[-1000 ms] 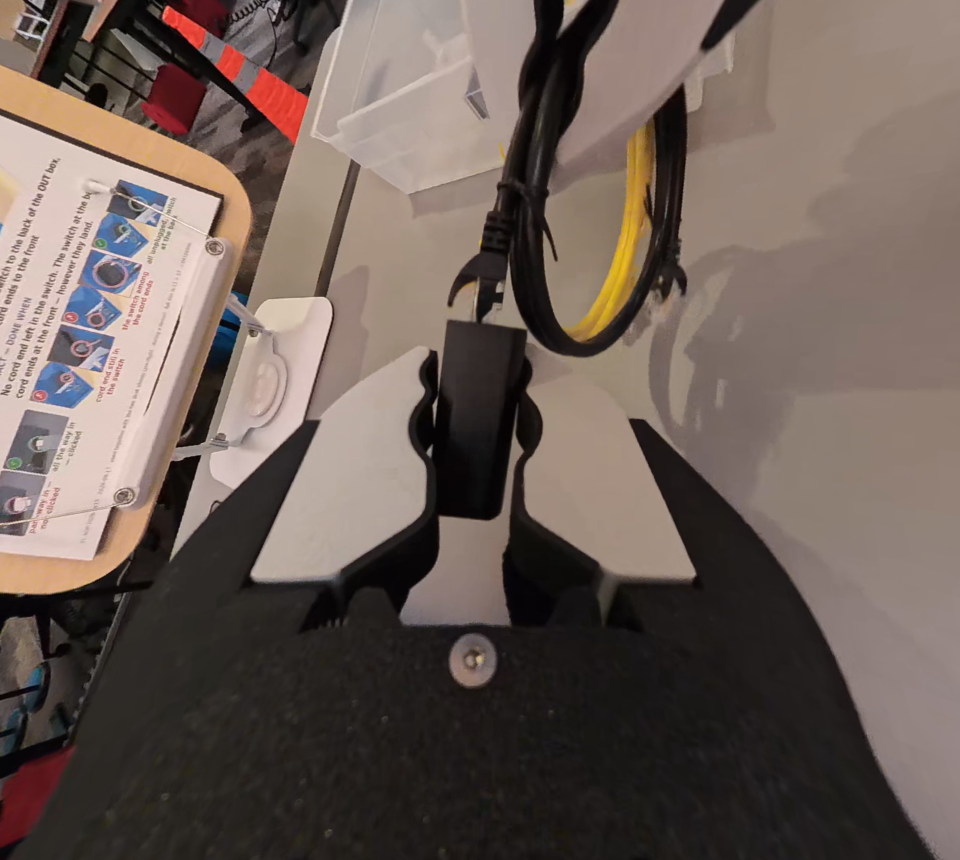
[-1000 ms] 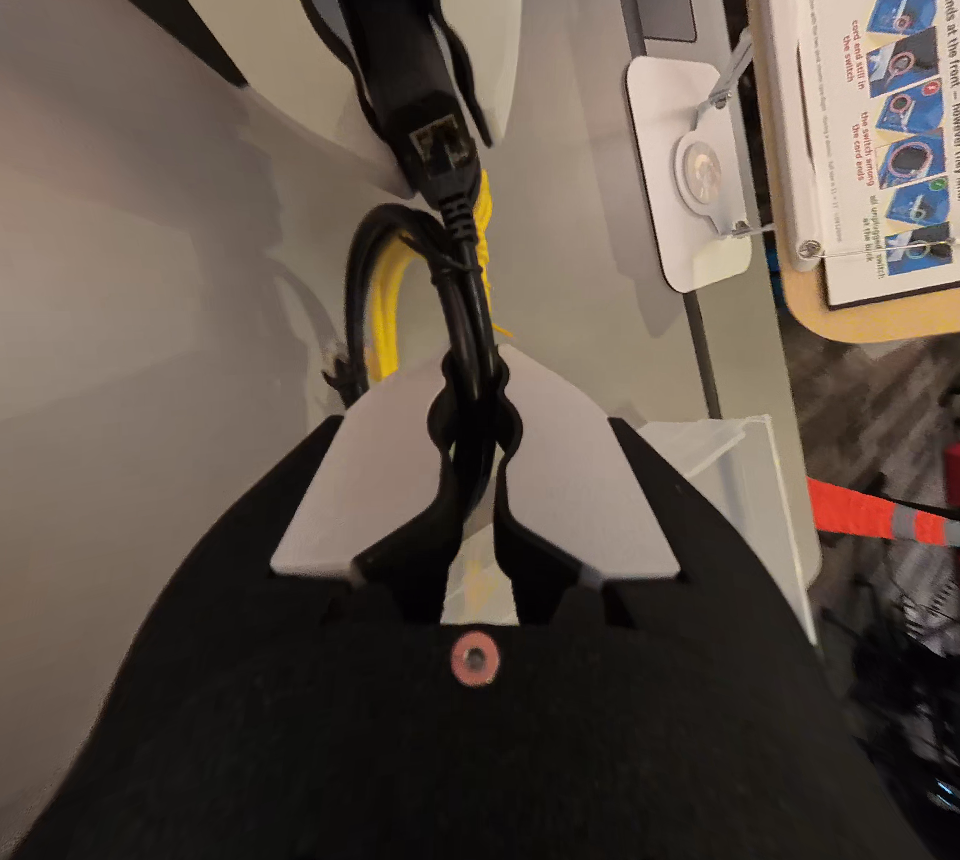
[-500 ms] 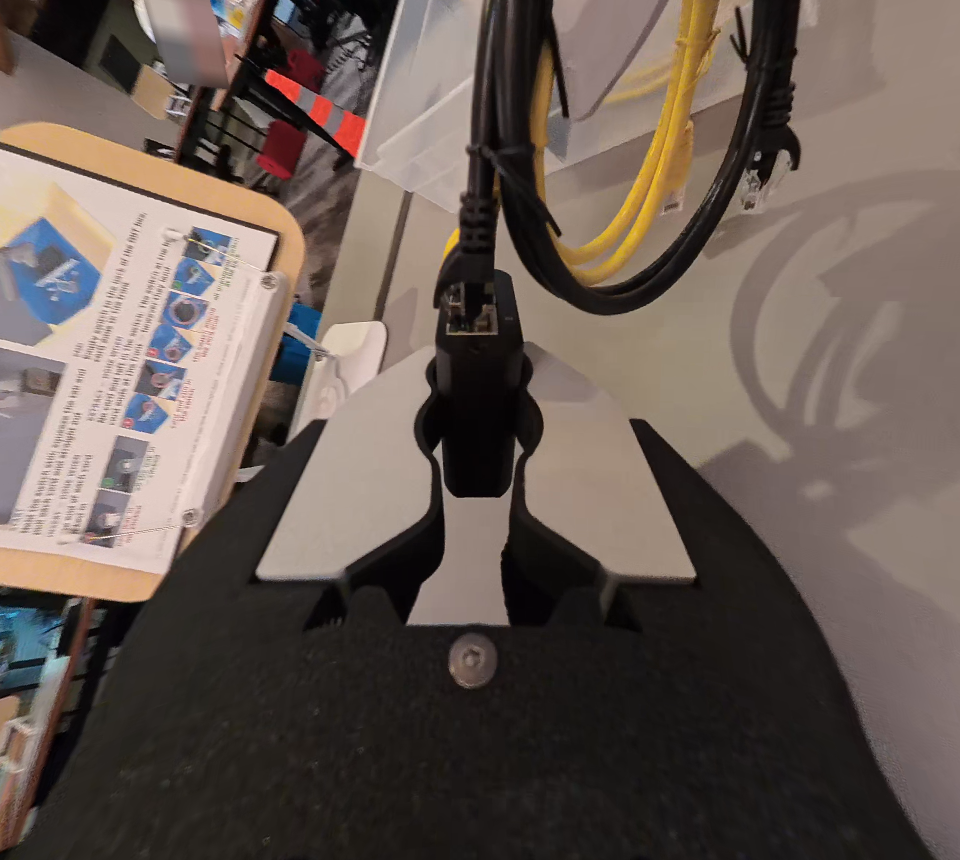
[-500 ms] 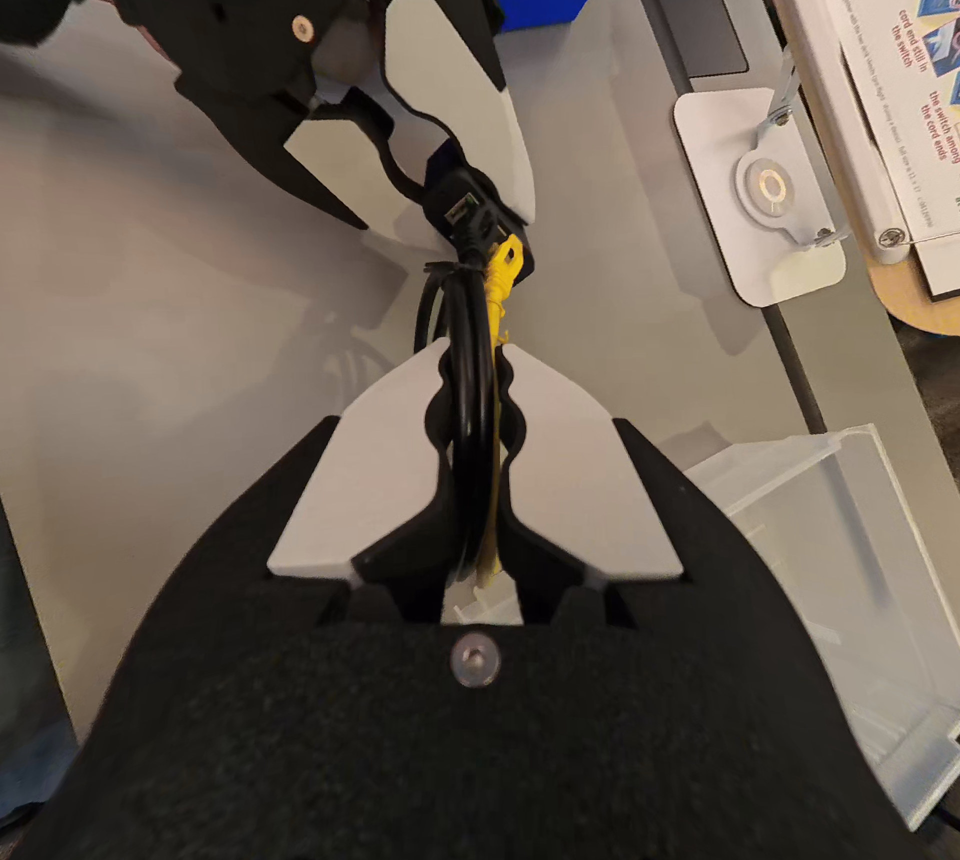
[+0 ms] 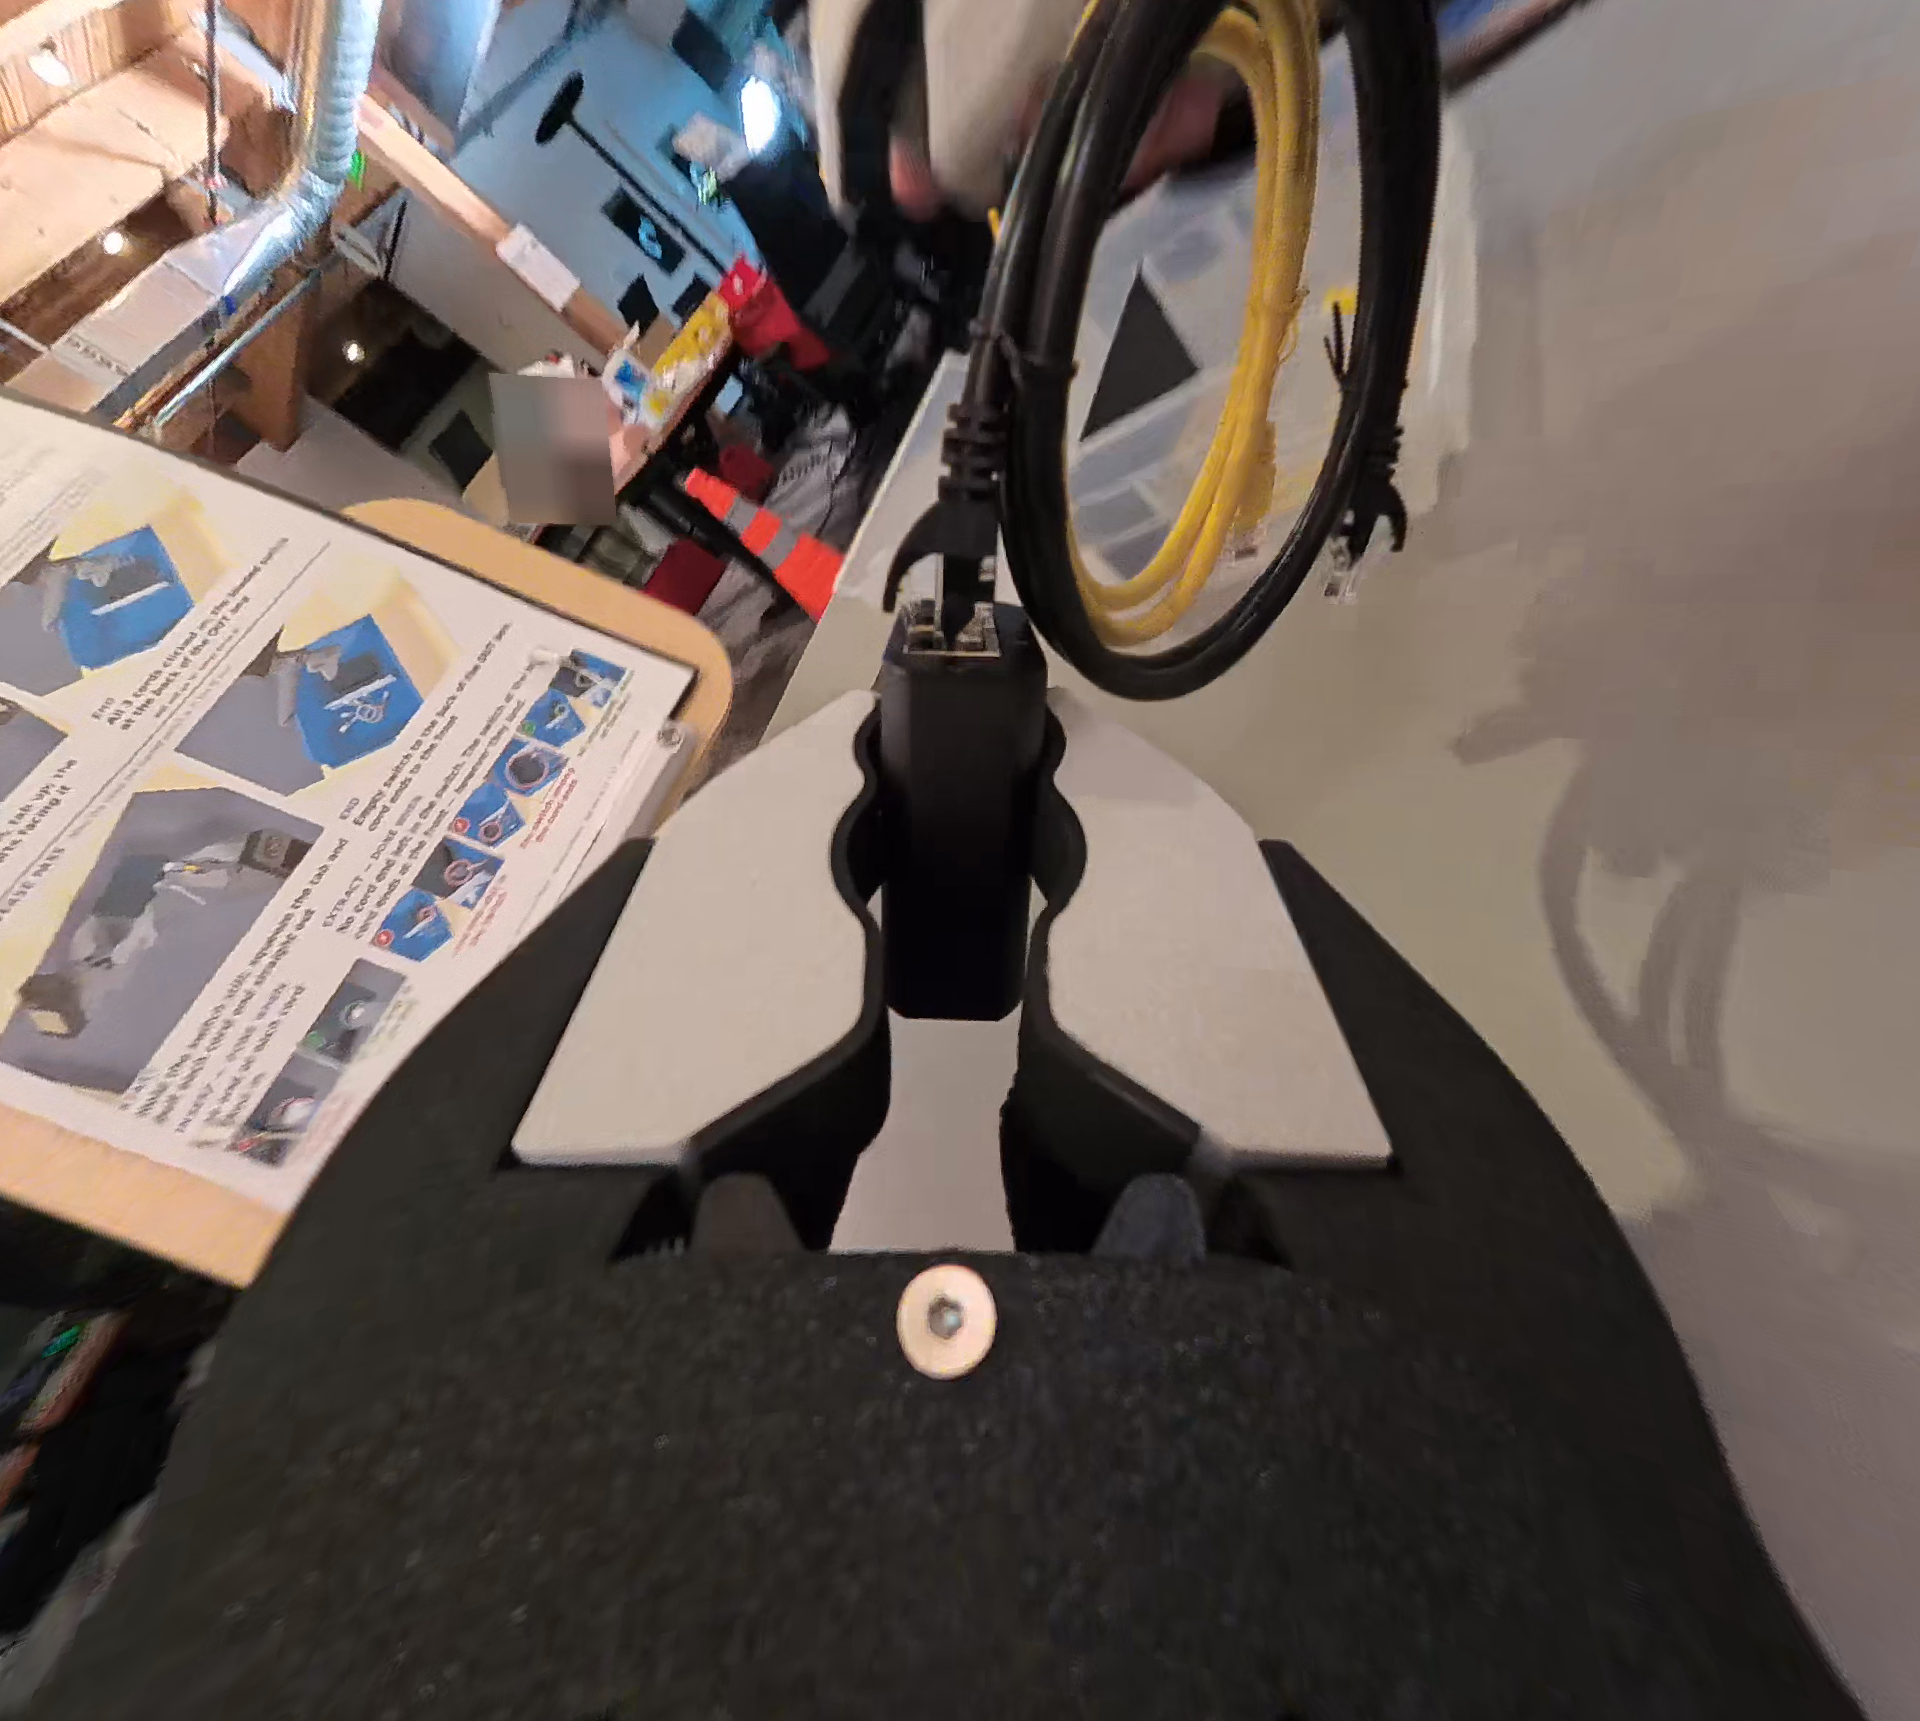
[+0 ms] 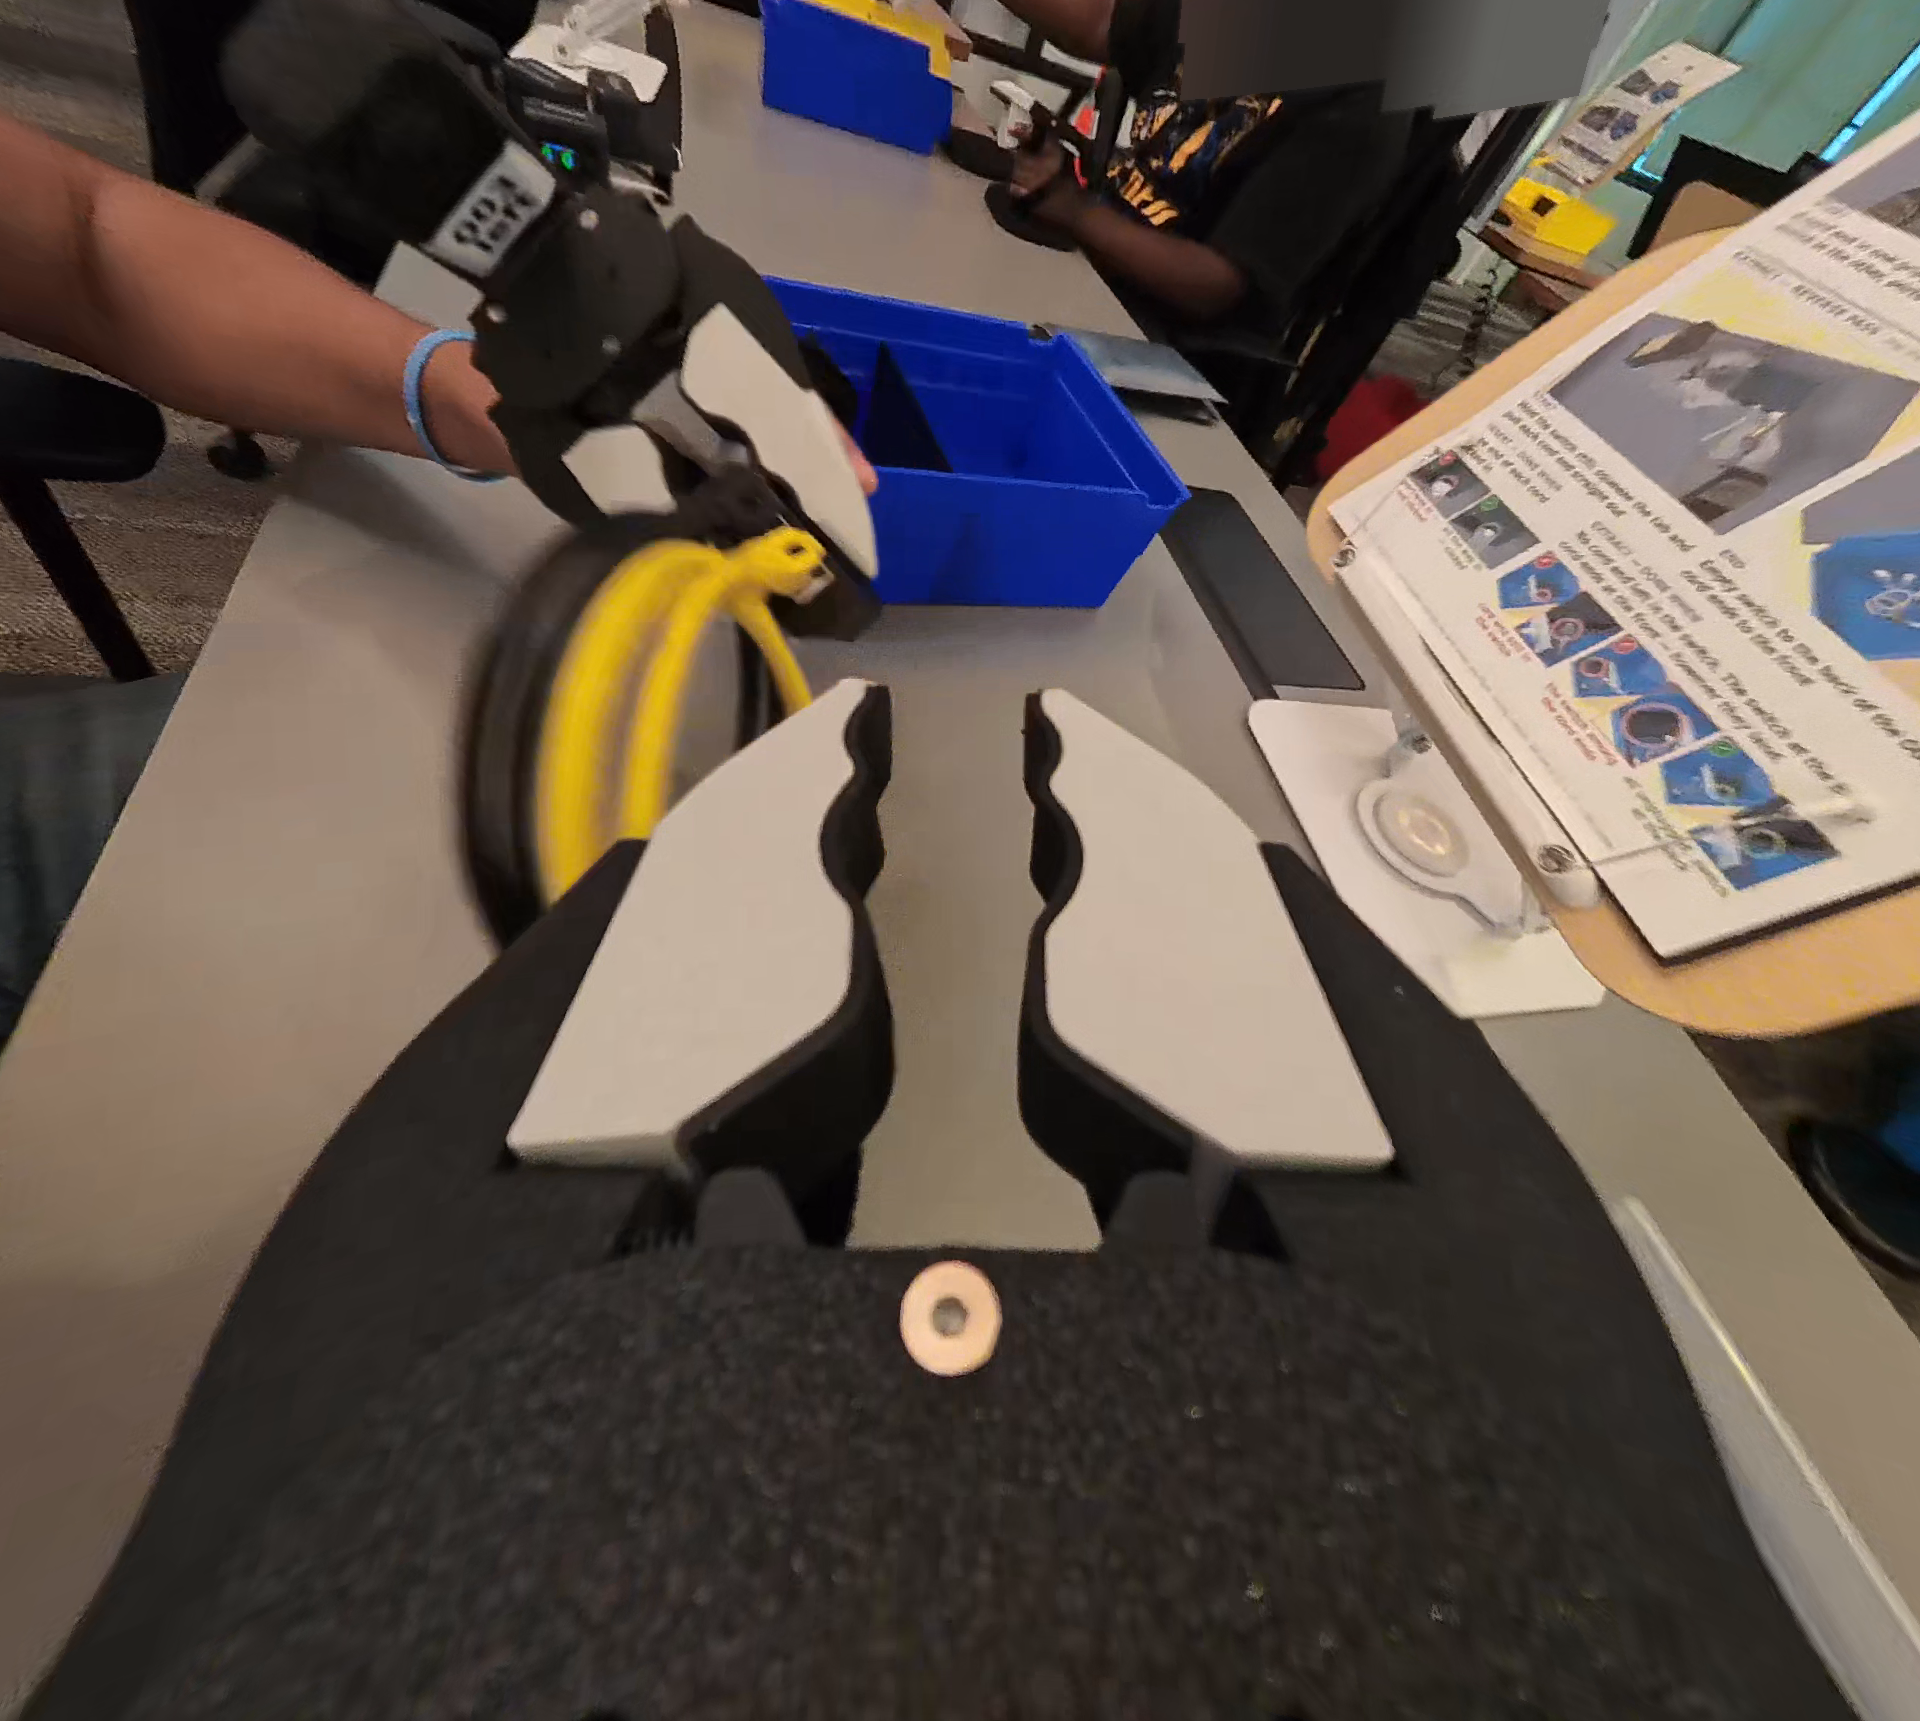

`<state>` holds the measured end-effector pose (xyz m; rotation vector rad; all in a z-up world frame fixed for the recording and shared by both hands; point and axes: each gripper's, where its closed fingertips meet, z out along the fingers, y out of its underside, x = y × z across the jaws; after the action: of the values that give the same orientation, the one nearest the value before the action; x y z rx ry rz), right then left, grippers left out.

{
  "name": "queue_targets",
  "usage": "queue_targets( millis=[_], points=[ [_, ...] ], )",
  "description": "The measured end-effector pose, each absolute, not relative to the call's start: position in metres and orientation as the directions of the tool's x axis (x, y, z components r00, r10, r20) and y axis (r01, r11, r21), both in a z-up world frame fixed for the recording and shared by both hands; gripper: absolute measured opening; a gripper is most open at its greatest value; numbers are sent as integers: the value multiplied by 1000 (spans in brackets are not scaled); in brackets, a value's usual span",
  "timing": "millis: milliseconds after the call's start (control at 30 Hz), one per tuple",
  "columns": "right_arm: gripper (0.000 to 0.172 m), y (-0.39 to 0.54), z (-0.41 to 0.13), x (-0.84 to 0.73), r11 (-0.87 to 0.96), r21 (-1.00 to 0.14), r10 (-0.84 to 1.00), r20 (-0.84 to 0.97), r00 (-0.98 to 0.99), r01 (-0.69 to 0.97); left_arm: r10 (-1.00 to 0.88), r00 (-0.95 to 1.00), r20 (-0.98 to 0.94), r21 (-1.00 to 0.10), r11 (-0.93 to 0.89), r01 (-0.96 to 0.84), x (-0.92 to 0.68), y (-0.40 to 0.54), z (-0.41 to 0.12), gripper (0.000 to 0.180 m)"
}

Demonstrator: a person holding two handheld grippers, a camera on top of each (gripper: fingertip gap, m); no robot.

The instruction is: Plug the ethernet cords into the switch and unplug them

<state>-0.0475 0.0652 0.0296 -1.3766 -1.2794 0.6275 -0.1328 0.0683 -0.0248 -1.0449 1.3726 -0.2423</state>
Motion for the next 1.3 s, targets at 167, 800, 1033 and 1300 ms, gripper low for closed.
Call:
queue_targets(
  millis=[167,800,1033,1300],
  points=[
    [26,51,21,-105,312,-932,945,324,42,183,-806,292,-515,-855,507,-110,-144,47,5,24],
    [18,17,29,-162,461,-887,875,454,-170,7,-866,207,-456,-888,459,-34,-152,32,-2,24],
    [15,13,26,-162,438,-898,883,436,-175,-33,-893,186,-410,-907,420,18,-148,25,3,24],
    [15,12,22,-166,410,-911,891,412,-193,-52,-890,189,-415,-906,422,-4,-148,27,-2,24]
  ],
)
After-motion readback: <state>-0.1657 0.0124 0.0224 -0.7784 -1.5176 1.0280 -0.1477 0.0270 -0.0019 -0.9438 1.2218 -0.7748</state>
